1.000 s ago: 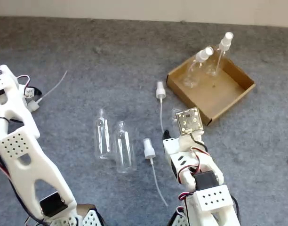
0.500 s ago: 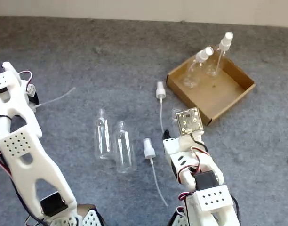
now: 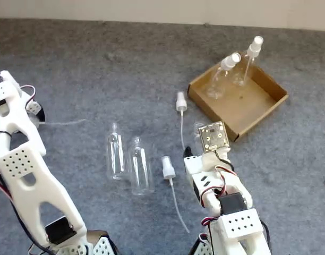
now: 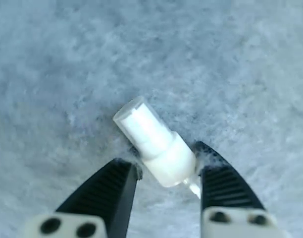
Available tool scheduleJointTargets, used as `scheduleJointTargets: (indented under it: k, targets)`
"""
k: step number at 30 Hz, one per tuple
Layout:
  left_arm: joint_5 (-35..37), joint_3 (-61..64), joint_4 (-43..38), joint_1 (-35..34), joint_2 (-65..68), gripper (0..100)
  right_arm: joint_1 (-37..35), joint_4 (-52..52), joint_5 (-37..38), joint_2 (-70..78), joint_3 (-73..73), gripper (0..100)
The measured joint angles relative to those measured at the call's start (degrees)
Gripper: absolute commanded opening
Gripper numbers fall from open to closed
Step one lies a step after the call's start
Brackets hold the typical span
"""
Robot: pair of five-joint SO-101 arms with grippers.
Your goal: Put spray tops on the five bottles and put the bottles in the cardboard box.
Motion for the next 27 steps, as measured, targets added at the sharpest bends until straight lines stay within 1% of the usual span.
scheduleJointTargets:
  k: [6, 14, 18, 27]
  targets:
    - [-15.65, 0.00, -0.09, 0.00, 0.00, 7, 0.00, 0.00, 0.00, 0.00, 0.00, 19.2]
    - [-32.35, 0.00, 1.76, 0.35, 0.00, 8, 0.00, 0.00, 0.00, 0.00, 0.00, 19.2]
    - [-34.64, 0.00, 2.55, 0.62, 0.00, 8, 0.00, 0.00, 0.00, 0.00, 0.00, 19.2]
    - [-35.08, 0.00, 2.64, 0.62, 0.00, 8, 0.00, 0.00, 0.00, 0.00, 0.00, 19.2]
